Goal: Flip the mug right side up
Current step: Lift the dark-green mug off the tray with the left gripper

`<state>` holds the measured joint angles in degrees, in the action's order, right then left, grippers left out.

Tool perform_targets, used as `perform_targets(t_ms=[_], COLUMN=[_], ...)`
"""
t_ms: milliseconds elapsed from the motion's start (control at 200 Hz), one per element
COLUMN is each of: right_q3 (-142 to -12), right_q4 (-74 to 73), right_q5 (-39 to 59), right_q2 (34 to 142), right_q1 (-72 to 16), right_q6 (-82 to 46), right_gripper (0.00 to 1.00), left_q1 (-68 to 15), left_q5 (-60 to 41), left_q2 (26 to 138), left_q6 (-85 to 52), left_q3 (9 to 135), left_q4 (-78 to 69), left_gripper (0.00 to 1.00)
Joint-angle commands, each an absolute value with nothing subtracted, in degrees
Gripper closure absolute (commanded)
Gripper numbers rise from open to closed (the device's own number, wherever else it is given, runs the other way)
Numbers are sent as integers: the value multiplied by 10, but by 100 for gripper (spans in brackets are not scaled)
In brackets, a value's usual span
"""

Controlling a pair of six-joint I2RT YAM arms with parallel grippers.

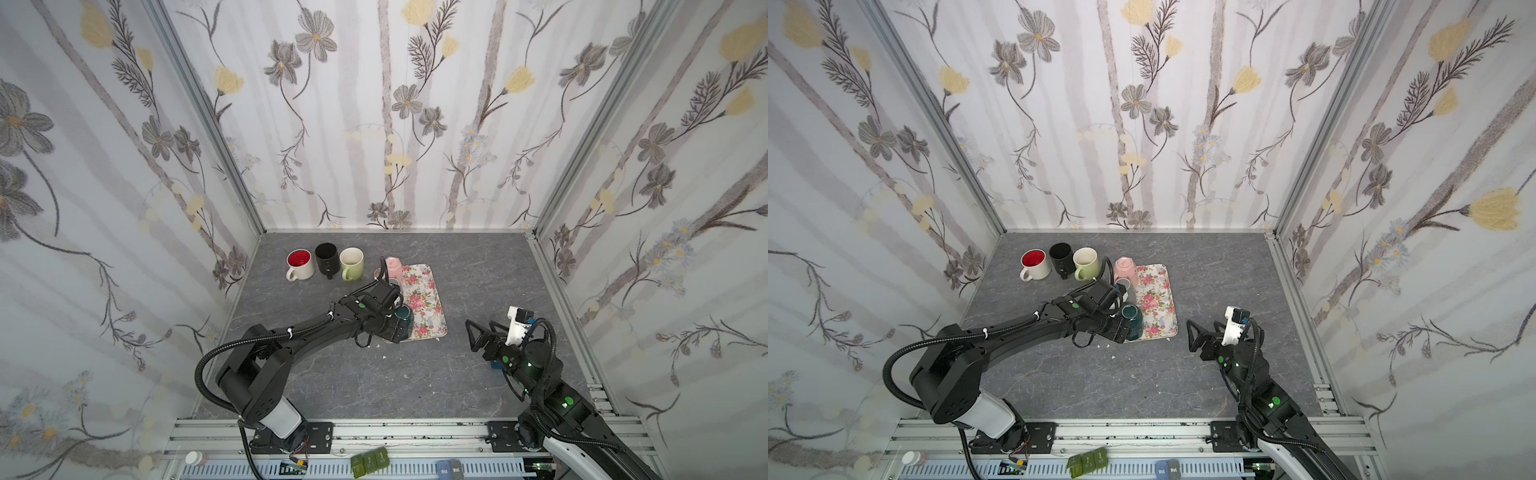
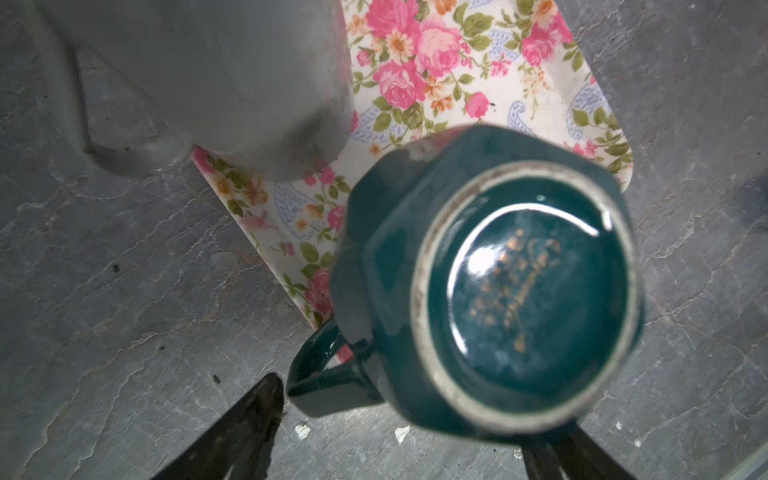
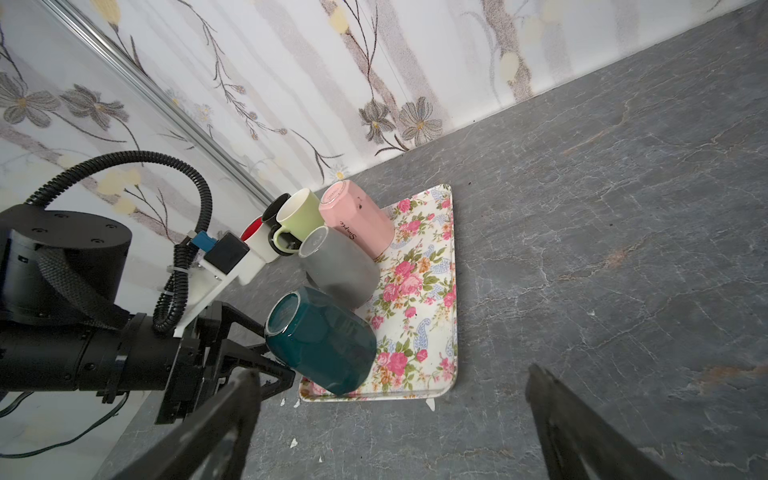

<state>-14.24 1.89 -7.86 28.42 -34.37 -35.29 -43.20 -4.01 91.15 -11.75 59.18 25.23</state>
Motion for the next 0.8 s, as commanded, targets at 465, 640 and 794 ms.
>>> perform_targets(t_ms=[465,640,794], right_q3=[-142,-136,-131], right_q4=[-3,-3,-4], right_q5=[-81,-83,-83], right_q2=[298,298,298], right_q1=[-338,-335,-330], right_q6=[-353,-352,-352], right_gripper=[0,0,0], left_q1=[-472,-482,-487], left_q5=[16,36,50], left_q2=[1013,1036,1054], left_q6=[-101,-93,-92], left_q3=[708,733,754], left_q4=[308,323,342], left_gripper=[50,62,69])
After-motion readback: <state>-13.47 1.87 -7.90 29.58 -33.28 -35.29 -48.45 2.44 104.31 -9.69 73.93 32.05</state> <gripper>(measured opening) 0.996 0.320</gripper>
